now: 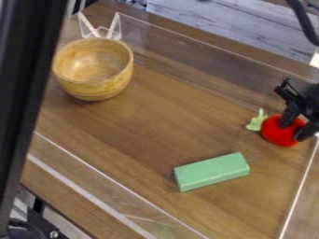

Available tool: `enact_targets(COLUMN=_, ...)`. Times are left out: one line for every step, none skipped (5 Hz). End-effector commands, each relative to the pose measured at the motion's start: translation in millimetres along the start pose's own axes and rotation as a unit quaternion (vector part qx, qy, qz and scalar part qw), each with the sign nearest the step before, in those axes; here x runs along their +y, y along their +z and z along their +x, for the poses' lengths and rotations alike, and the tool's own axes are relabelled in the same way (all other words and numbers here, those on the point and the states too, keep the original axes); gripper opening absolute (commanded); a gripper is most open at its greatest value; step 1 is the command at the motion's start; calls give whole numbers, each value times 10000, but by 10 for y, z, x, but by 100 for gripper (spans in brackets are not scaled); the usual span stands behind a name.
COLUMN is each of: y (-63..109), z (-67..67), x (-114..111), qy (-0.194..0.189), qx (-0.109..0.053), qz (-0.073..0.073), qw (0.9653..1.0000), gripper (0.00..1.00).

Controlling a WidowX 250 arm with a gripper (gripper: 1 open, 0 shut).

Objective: Move the red object to the right side of the table

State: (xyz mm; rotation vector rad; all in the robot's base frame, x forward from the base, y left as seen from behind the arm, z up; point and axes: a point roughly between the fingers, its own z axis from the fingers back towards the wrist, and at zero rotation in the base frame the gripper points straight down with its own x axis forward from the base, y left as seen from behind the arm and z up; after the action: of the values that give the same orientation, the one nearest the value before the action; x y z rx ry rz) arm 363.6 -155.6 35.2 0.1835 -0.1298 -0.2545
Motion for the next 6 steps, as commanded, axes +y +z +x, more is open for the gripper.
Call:
enact_targets(y=49, z=78, x=17, qy=-8, qx=-139, qz=-7, qw=9999, gripper=100)
enact_targets(y=-47, z=61, x=30, qy=-16, qx=-45, qz=6, qw=10000, gripper=100)
enact_targets(y=-112, z=57, x=45, qy=-28, qx=36, qz=8, qw=10000, gripper=100)
enact_targets(y=-147, z=29, x=80, qy=-45, qx=121, qz=16, qw=9999, gripper=100)
enact_targets(y=-165, z=2, x=117, qy=-64, qx=211, qz=11, qw=9998, gripper=100)
enact_targets(y=-173, z=-11, x=164, qy=-80, qx=296, qz=14, qw=9995, gripper=100)
